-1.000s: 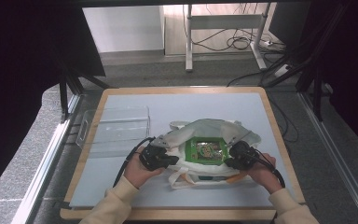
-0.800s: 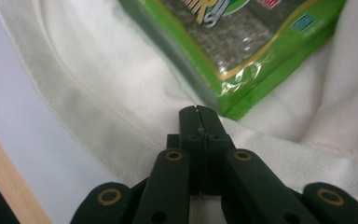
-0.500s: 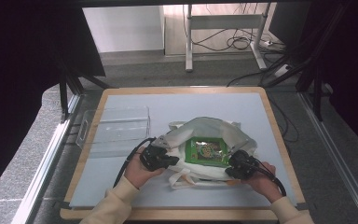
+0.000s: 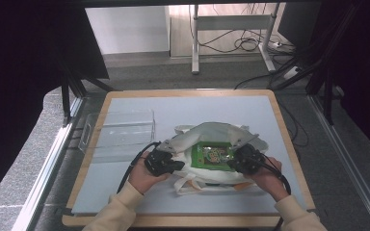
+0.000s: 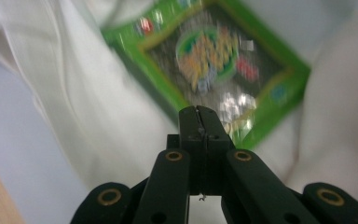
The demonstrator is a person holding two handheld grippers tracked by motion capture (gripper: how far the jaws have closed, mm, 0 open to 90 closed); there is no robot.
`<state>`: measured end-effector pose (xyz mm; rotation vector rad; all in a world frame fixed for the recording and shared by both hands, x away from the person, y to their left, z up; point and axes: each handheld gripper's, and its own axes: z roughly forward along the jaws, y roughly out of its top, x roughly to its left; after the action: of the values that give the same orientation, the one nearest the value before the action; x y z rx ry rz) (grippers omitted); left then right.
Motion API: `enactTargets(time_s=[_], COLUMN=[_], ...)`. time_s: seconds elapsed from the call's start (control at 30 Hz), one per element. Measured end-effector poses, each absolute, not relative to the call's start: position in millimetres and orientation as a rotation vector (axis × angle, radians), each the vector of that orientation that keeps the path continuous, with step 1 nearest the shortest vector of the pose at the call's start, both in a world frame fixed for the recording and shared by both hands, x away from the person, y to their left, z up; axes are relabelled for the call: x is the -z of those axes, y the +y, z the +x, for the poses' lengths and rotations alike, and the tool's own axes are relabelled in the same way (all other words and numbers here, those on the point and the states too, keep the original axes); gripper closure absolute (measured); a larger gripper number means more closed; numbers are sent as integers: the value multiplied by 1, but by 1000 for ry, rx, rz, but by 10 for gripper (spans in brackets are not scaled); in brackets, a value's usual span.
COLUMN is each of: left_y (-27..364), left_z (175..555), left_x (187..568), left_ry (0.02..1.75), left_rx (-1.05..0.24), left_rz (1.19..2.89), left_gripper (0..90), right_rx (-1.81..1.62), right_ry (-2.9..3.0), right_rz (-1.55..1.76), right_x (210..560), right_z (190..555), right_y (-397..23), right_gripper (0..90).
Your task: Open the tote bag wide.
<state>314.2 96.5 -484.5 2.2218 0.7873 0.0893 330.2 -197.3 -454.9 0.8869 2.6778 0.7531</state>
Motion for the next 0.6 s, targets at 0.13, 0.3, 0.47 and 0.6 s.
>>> enactTargets(time_s=[0.13, 0.3, 0.47, 0.6], left_y=[96, 97, 96, 96], left_z=[313, 314, 314, 313], left_x=[484, 485, 485, 484], left_ry=[785, 780, 783, 783], left_rx=[-91, -89, -92, -91], left_rz=[2224, 2223, 2227, 2226], left_gripper=[888, 888, 890, 892], right_rx=[-774, -833, -862, -887], right_ry=[2671, 2676, 2668, 2657], right_rz=[859, 849, 853, 850], right_x=[455, 461, 463, 463], right_z=[339, 354, 360, 366], right_y=[-178, -155, -148, -142], right_gripper=[895, 895, 895, 895])
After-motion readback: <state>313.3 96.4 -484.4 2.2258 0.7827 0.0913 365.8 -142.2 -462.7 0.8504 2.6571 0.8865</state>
